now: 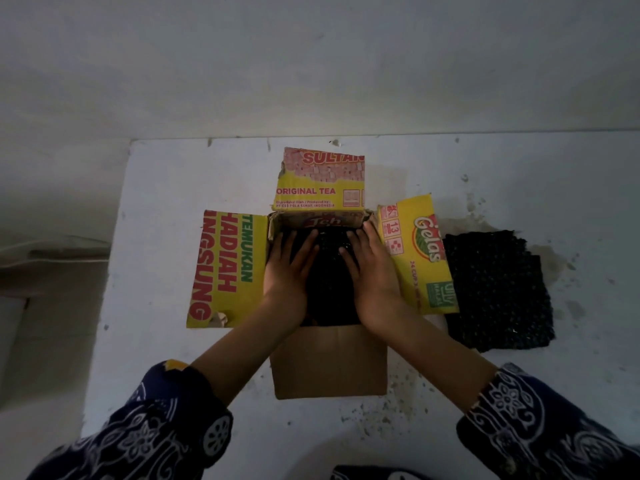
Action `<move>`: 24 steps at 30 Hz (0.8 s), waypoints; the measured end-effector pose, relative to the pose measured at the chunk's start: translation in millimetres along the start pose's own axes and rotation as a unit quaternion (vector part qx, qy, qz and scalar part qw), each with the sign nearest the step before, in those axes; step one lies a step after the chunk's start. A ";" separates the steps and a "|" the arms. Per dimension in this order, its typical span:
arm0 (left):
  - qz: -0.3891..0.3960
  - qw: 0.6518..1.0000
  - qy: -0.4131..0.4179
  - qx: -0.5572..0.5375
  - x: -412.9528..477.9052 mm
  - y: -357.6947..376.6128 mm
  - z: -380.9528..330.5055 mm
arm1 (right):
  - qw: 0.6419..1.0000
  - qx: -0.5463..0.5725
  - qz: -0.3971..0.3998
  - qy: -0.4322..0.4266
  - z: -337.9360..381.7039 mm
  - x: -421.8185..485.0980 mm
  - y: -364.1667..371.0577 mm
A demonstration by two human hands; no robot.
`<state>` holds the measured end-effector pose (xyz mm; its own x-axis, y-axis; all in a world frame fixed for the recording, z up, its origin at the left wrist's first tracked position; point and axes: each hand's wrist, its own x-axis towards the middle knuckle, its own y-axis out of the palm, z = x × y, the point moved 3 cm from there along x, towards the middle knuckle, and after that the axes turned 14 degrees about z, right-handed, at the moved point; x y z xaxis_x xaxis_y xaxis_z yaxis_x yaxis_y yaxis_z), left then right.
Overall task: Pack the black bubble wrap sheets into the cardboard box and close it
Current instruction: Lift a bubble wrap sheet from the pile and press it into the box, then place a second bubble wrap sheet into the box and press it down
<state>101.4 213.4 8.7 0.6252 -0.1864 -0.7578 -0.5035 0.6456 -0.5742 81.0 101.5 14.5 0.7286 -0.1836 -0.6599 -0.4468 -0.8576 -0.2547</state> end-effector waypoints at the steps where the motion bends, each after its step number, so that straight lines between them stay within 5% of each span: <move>1: 0.007 1.000 0.000 0.003 1.4 0.8 -0.5 | 1.000 -0.007 0.003 0.004 1.5 0.4 0.5; 5: -0.011 0.999 0.023 -0.021 -2.8 -0.8 2.0 | 0.997 0.046 -0.046 -0.029 -4.4 -4.4 -4.4; 9: -0.035 0.992 0.084 -0.086 -15.7 -9.5 6.3 | 0.959 0.220 -0.158 -0.084 -25.1 -27.7 -2.2; 17: -0.104 0.948 0.121 -0.275 -57.6 -24.9 11.1 | 0.803 0.477 -0.312 -0.173 -45.9 -62.1 42.0; 24: -0.228 0.839 0.181 -0.459 -108.3 -56.4 -25.1 | 0.623 0.672 -0.364 -0.168 -65.9 -89.0 90.3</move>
<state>47.1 178.7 115.3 0.7394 -0.5791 -0.3434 -0.6120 -0.3656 -0.7013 10.0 8.7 96.9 0.9430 0.3235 -0.0778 -0.2580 0.5633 -0.7849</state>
